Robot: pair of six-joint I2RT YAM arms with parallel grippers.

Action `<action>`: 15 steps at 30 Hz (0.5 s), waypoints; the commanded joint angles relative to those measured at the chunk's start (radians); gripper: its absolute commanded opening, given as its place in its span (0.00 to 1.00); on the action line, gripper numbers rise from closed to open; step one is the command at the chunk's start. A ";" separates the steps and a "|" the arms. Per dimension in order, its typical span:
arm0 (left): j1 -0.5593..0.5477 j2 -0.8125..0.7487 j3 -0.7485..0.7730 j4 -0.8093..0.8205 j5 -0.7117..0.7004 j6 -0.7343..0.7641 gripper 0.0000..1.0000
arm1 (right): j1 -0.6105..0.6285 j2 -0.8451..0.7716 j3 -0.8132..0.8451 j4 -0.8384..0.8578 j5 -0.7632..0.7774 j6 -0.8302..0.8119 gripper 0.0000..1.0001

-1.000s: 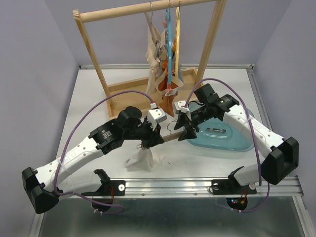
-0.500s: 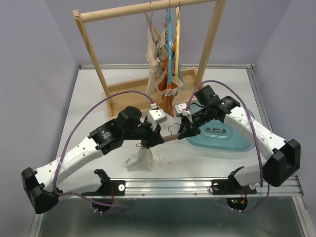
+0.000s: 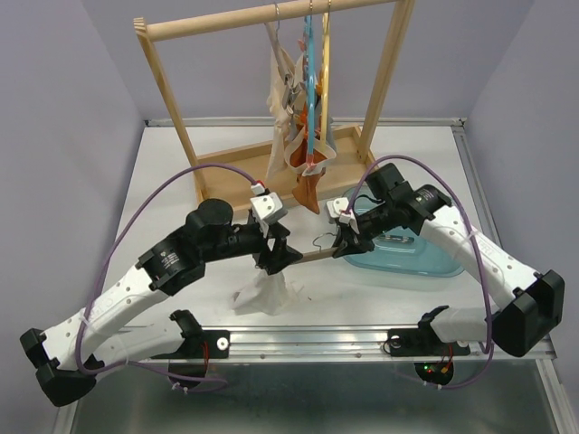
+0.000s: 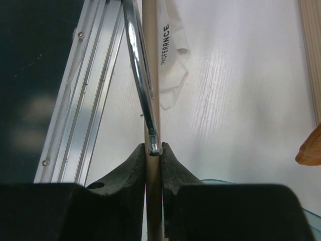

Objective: Remove the underwear clipped to the hanger
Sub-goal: Remove the underwear from the hanger.

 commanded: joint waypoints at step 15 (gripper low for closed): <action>-0.001 -0.137 0.016 0.015 -0.106 0.094 0.91 | -0.050 -0.096 -0.070 0.035 0.024 -0.023 0.01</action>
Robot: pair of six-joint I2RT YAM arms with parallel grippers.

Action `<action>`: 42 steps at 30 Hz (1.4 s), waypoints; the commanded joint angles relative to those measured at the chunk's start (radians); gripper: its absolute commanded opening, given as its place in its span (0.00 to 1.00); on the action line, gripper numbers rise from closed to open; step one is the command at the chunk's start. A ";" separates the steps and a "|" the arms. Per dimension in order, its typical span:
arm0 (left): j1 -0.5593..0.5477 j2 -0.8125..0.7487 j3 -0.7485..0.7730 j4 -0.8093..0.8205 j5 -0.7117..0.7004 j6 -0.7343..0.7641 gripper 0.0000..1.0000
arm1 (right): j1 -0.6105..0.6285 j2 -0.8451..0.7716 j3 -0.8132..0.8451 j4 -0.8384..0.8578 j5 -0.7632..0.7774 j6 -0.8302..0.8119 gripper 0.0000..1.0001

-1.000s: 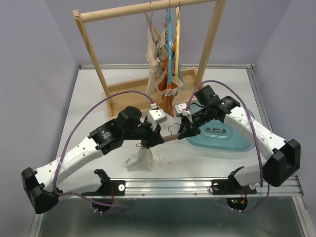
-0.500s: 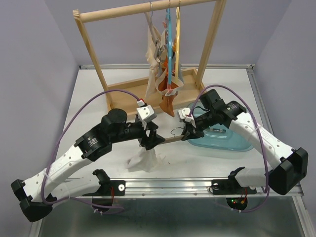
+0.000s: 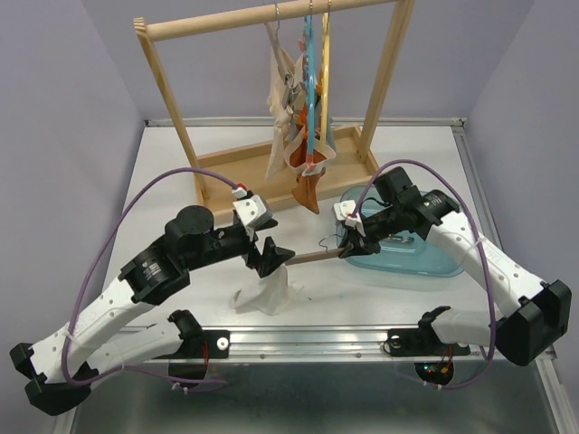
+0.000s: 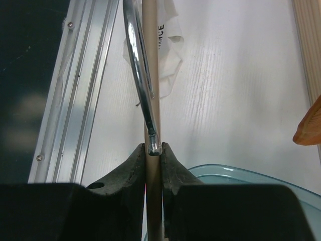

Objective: Remove the underwear clipped to the hanger
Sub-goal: Remove the underwear from the hanger.

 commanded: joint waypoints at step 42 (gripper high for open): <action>-0.001 -0.102 -0.143 0.035 0.115 0.287 0.95 | -0.053 -0.101 -0.054 0.053 -0.004 -0.008 0.00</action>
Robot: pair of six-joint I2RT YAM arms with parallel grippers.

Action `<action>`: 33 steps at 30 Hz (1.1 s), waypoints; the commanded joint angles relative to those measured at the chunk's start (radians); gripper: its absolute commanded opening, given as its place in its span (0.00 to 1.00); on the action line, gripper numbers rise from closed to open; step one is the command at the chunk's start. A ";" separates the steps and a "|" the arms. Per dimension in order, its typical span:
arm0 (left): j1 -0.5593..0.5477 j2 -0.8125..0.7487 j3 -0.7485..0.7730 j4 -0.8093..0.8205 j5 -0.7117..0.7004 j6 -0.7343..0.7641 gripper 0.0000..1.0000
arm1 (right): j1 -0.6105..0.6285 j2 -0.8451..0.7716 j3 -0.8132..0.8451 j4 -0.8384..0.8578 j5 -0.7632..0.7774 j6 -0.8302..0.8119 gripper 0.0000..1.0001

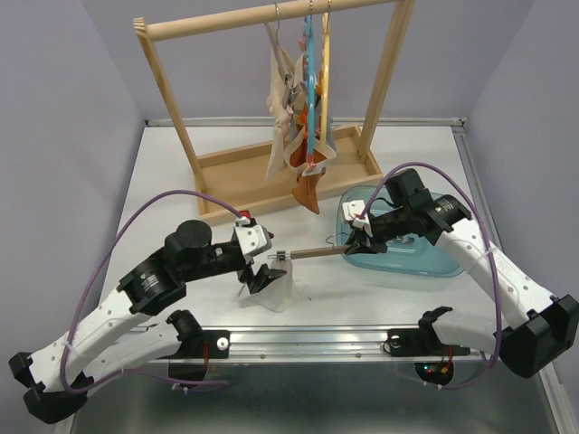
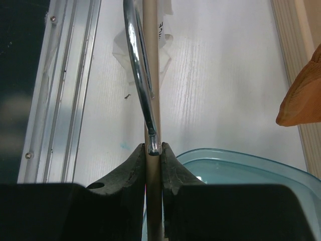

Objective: Remove the underwear clipped to the hanger
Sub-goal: Remove the underwear from the hanger.

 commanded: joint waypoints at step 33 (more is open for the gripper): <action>-0.004 0.093 -0.079 0.118 -0.019 0.176 0.07 | -0.009 -0.043 -0.019 0.039 -0.062 -0.006 0.00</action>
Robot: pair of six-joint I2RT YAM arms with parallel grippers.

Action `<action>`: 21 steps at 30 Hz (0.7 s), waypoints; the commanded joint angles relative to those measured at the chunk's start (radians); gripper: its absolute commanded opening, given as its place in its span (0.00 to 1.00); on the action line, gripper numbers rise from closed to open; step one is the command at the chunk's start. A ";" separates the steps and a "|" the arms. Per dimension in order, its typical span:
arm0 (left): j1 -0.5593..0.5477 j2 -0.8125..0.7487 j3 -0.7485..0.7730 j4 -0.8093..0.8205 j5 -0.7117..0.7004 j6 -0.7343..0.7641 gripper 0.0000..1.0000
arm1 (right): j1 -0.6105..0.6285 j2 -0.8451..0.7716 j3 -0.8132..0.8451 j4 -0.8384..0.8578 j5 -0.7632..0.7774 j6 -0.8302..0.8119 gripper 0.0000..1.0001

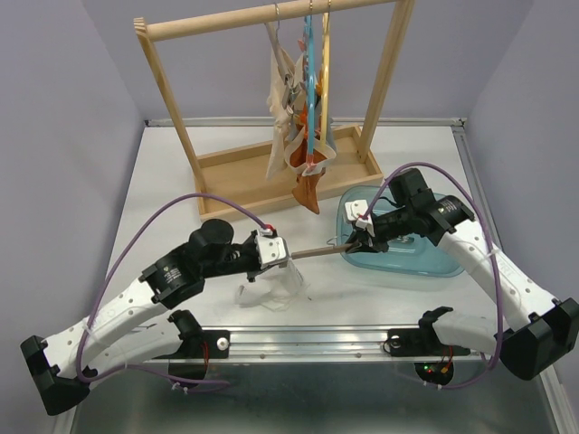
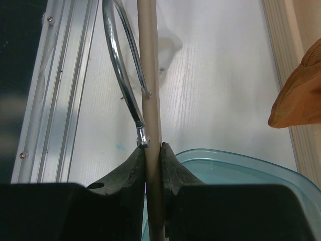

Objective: Remove the underwear clipped to the hanger
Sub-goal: Remove the underwear from the hanger.

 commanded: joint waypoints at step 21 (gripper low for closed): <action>0.002 -0.115 0.029 0.070 -0.004 -0.086 0.95 | -0.011 -0.026 -0.022 0.033 -0.036 0.005 0.01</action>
